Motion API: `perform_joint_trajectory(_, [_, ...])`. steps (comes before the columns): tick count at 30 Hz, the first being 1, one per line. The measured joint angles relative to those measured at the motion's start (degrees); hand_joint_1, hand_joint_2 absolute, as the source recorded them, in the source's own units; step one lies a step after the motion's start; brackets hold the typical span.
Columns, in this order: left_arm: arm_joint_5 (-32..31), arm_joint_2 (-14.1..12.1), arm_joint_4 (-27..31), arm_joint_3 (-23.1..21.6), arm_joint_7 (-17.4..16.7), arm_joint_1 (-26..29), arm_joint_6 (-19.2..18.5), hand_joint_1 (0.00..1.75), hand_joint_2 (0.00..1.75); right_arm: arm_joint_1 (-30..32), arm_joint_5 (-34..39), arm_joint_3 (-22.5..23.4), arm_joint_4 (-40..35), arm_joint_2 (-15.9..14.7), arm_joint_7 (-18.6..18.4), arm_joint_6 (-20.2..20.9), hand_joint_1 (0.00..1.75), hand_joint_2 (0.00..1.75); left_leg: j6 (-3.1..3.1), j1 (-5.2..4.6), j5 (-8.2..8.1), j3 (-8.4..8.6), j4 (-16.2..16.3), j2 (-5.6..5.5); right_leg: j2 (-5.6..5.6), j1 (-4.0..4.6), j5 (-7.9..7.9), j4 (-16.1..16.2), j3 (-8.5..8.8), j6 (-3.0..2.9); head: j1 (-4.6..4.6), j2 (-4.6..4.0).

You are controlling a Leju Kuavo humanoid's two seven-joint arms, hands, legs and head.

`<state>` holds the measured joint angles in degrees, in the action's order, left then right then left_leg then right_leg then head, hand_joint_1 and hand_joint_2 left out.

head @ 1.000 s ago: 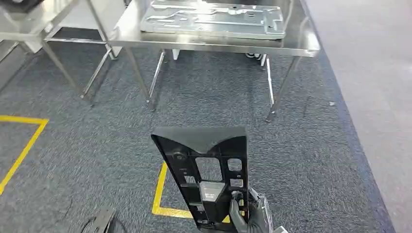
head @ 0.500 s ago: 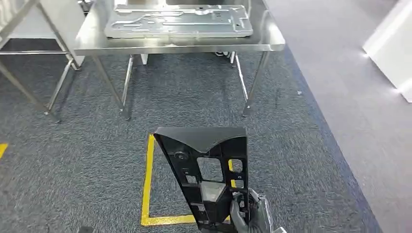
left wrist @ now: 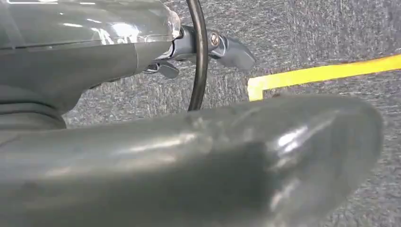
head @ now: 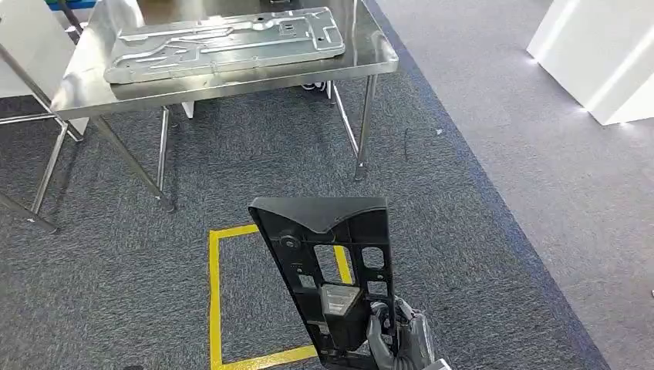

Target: Take the parts from the cabinet and place them on the table.

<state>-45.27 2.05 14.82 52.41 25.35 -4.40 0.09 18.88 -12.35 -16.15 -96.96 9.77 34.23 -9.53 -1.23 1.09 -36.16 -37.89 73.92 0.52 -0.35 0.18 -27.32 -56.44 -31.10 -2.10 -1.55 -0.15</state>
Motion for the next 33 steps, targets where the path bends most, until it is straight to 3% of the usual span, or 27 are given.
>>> perform_joint_trajectory(1, [-0.2, 0.0, -0.04, 0.15, 0.04, 0.26, 0.04, 0.0, 0.0, 0.12, -0.2, -0.18, 0.04, -0.04, -0.04, -0.28, 1.75, 1.75, 0.03, 0.0, 0.45, -1.04, 1.16, 0.0, 0.42, 0.08, -0.31, -0.08, 0.28, 0.02, 0.02, 0.0])
perform_joint_trajectory(8, [-0.33, 0.0, -0.09, 0.22, 0.07, 0.38, 0.04, 0.0, 0.0, 0.15, -0.28, -0.28, 0.07, -0.07, -0.07, -0.41, 1.75, 1.75, 0.06, 0.0, 1.09, -1.13, 0.89, 0.0, 0.58, 0.08, -0.48, -0.15, 0.46, 0.01, 0.0, 0.0])
perform_joint_trajectory(9, [-0.54, -0.02, -0.2, 0.33, 0.22, 0.44, 0.04, 0.0, 0.0, 0.16, -0.72, -0.74, 0.31, -0.17, -0.13, -1.11, 1.75, 1.75, 0.43, -0.01, 7.05, 1.26, -6.37, -0.04, 1.15, 0.16, -1.5, -0.45, 1.64, 0.19, 0.0, 0.0])
perform_joint_trajectory(10, [-0.57, -0.02, -0.2, 0.37, 0.28, 0.39, 0.06, 0.0, 0.0, 0.16, -0.94, -0.96, 0.33, -0.2, -0.17, -1.24, 1.75, 1.75, 0.69, -0.02, 9.66, 2.94, -10.66, -0.08, 1.29, 0.16, -2.02, -0.54, 2.25, 0.31, 0.0, 0.0])
perform_joint_trajectory(11, [-0.74, -0.07, -0.2, 0.46, 0.39, 0.48, 0.13, 0.0, 0.0, 0.16, -1.07, -1.25, 0.37, -0.24, -0.26, -1.55, 1.75, 1.75, 1.17, -0.12, 10.15, 4.4, -13.41, -0.31, 1.35, 0.1, -2.64, -0.6, 2.67, 0.56, 0.02, 0.0])
perform_joint_trajectory(12, [-1.57, -0.07, -0.22, 0.81, 0.66, 0.37, 0.11, 0.0, 0.0, 0.07, -6.54, -3.26, 1.03, -0.98, -3.04, -6.21, 1.75, 1.75, 2.69, -0.4, 8.81, 5.89, -15.43, -1.07, 1.26, 0.23, -2.92, -1.49, 3.15, 2.16, 0.02, 0.0])
perform_joint_trajectory(13, [-1.7, -0.04, -0.22, 0.81, 0.7, 0.39, 0.11, 0.0, 0.0, -0.03, -7.41, -3.73, 1.14, -1.27, -3.74, -6.9, 1.75, 1.75, 3.03, -0.24, 8.65, 6.58, -15.99, -1.24, 0.83, 0.09, -3.12, -3.19, 2.6, 2.41, 0.04, 0.0])
perform_joint_trajectory(14, [-1.77, -0.04, -0.22, 0.83, 0.7, 0.33, 0.11, 0.0, 0.0, -0.24, -7.83, -4.22, 1.22, -1.49, -4.02, -7.37, 1.75, 1.75, 3.37, -0.17, 8.42, 7.07, -16.2, -1.38, 0.73, 0.03, -4.1, -6.34, 0.78, 2.79, 0.02, 0.0])
perform_joint_trajectory(17, [-2.12, -0.04, -0.22, 1.13, 0.72, 0.42, 0.11, 0.0, 0.0, -0.38, -8.09, -5.24, 1.83, -2.29, -4.96, -8.24, 1.75, 1.75, 3.42, -0.14, 7.43, 8.04, -16.18, -2.16, 0.68, -0.61, -8.57, -17.59, -7.29, 3.72, 0.02, 0.0])
perform_joint_trajectory(18, [-2.3, -0.04, -0.24, 1.29, 0.72, 0.56, 0.11, 0.0, 0.0, -0.39, -8.06, -5.53, 2.1, -2.58, -5.36, -8.55, 1.75, 1.75, 3.3, -0.13, 7.01, 8.64, -16.18, -2.55, 0.66, -0.73, -8.63, -18.8, -8.99, 3.82, 0.02, 0.0])
perform_joint_trajectory(19, [-2.53, -0.02, -0.24, 1.44, 0.72, 0.65, 0.13, 0.0, 0.0, -0.4, -8.04, -5.88, 2.36, -2.91, -5.66, -9.09, 1.75, 1.75, 3.16, -0.11, 6.49, 9.37, -16.18, -3.03, 0.67, -0.86, -7.11, -17.43, -9.36, 3.82, 0.02, 0.0])
perform_joint_trajectory(21, [-2.73, 0.02, -0.24, 1.66, 0.74, 0.61, 0.2, 0.0, 0.0, -0.43, -7.98, -6.43, 2.78, -3.34, -6.08, -9.59, 1.75, 1.75, 2.89, -0.1, 5.41, 11.17, -16.19, -4.14, 0.99, -0.91, -0.87, -9.08, -7.18, 3.46, 0.02, 0.0])
perform_joint_trajectory(22, [-2.75, 0.07, -0.24, 1.68, 0.76, 0.54, 0.22, 0.0, 0.0, -0.44, -7.89, -6.58, 2.88, -3.52, -6.27, -9.96, 1.75, 1.75, 2.72, -0.1, 4.82, 11.78, -16.24, -4.64, 2.22, -0.88, 2.99, -4.45, -5.99, 3.18, 0.02, 0.0])
perform_joint_trajectory(23, [-2.78, 0.2, -0.33, 1.73, 0.74, 0.45, 0.44, 0.0, 0.0, -0.56, -7.87, -6.78, 3.13, -3.8, -6.47, -10.32, 1.75, 1.75, 2.46, -0.09, 4.44, 12.22, -16.09, -5.06, 4.12, -0.88, 3.27, -3.68, -6.19, 2.94, -0.07, 0.0])
perform_joint_trajectory(24, [-2.93, 0.2, -0.35, 1.79, 0.74, 0.23, 0.61, 0.0, 0.0, -0.62, -7.78, -7.1, 3.39, -4.02, -6.82, -10.71, 1.75, 1.75, 2.09, 0.06, 4.22, 11.5, -16.31, -5.72, 4.05, -0.63, 1.71, -3.06, -6.24, 2.51, 0.04, 0.0])
perform_joint_trajectory(25, [-2.99, 0.2, -0.35, 1.81, 0.63, 0.21, 0.9, 0.0, 0.0, -0.54, -7.78, -7.36, 3.41, -4.22, -7.14, -11.25, 1.75, 1.75, 1.52, 0.38, 3.86, 11.48, -16.54, -6.07, 3.82, -0.45, 3.16, -3.3, -6.04, 2.06, 0.02, 0.0])
perform_joint_trajectory(27, [-3.32, 0.2, -0.35, 1.88, 0.63, 0.45, 1.05, 0.0, 0.0, -0.68, -7.76, -7.72, 3.74, -4.5, -7.58, -11.52, 1.75, 1.75, 0.95, 0.16, 4.37, 12.58, -16.29, -6.15, 2.65, -0.41, 2.56, -2.6, -4.94, 1.26, 0.04, 0.0])
perform_joint_trajectory(28, [-3.34, 0.22, -0.35, 1.92, 0.63, 0.46, 1.07, 0.0, 0.0, -0.77, -7.76, -7.93, 3.76, -4.52, -7.61, -11.6, 1.75, 1.75, 0.83, 0.21, 3.7, 12.42, -15.46, -4.66, 2.11, -0.66, 2.45, -1.82, -4.07, 0.93, 0.02, 0.0])
perform_joint_trajectory(29, [-3.47, 0.35, -0.42, 1.92, 0.61, 0.27, 1.05, 0.0, 0.0, -0.83, -7.76, -8.13, 3.78, -4.61, -7.69, -11.67, 1.75, 1.75, 0.67, 0.15, 2.92, 11.49, -13.3, -2.52, 1.54, -0.52, 2.15, -1.57, -3.42, 0.47, 0.04, 0.0])
perform_joint_trajectory(30, [-3.54, 0.37, -0.42, 1.92, 0.61, 0.05, 1.05, 0.0, 0.0, -0.88, -7.78, -8.32, 3.82, -4.65, -7.95, -11.95, 1.75, 1.75, 0.55, 0.1, 0.97, 9.29, -9.58, -1.55, 0.89, -0.4, 1.83, -1.58, -3.16, 0.07, 0.02, 0.0])
perform_joint_trajectory(32, [-3.8, 0.28, -0.42, 2.01, 0.57, -0.12, 1.05, 0.0, 0.0, -0.97, -7.91, -8.55, 4.18, -4.87, -8.81, -12.44, 1.75, 1.75, 0.09, 0.12, -2.63, 4.31, -1.89, -1.2, -0.31, -0.04, 1.16, -1.7, -2.84, -0.2, 0.02, 0.0])
perform_joint_trajectory(33, [-3.96, 0.28, -0.42, 2.1, 0.55, -0.01, 1.05, 0.0, 0.0, -0.96, -8.06, -8.81, 4.46, -5.03, -9.31, -12.68, 1.75, 1.75, 0.13, 0.11, -2.9, 2.41, 0.39, -1.13, -0.87, 0.12, 0.81, -1.81, -2.64, -0.28, 0.02, 0.0])
